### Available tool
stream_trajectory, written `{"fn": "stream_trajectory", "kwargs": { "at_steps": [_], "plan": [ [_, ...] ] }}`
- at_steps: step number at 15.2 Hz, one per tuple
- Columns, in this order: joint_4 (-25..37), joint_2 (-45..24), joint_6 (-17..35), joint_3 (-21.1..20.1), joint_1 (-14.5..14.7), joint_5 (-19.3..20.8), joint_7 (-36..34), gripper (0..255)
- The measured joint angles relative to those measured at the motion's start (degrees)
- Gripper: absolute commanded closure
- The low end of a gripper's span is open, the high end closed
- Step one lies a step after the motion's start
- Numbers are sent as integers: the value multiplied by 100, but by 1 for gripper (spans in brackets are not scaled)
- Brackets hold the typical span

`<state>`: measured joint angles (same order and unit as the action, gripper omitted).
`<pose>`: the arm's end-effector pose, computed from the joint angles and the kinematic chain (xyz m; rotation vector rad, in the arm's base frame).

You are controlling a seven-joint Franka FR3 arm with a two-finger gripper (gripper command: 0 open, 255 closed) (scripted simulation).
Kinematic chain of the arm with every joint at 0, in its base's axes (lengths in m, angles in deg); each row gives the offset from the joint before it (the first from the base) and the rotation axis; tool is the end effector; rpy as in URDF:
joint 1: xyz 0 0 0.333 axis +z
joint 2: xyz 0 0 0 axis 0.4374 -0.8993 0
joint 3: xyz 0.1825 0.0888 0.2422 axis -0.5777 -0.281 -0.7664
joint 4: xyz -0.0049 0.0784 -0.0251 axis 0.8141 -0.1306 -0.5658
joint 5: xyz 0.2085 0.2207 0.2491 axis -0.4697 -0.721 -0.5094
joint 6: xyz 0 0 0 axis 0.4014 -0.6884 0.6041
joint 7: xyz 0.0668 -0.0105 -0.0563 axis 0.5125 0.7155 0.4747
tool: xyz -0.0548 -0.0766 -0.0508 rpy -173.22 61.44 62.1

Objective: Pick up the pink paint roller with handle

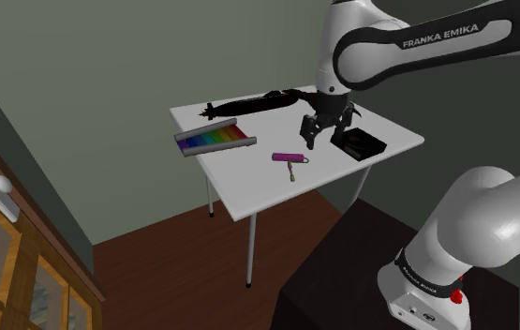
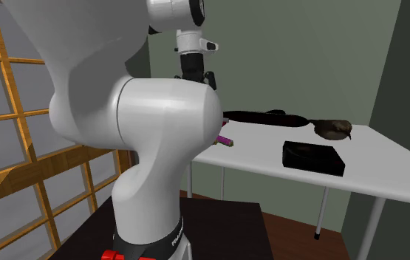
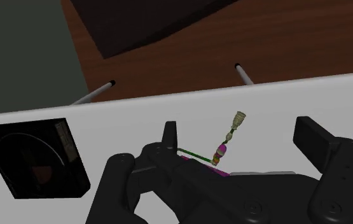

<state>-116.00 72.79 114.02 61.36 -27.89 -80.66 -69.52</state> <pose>0.3662 -0.0161 0.4561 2.9922 -0.5881 -0.0427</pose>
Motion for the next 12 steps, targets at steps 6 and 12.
{"fn": "stream_trajectory", "kwargs": {
  "at_steps": [6,12],
  "plan": [
    [11,-1222,1423,-171,-318,201,-1041,0],
    [376,-2585,2596,-295,-633,650,-2267,0]
  ]
}}
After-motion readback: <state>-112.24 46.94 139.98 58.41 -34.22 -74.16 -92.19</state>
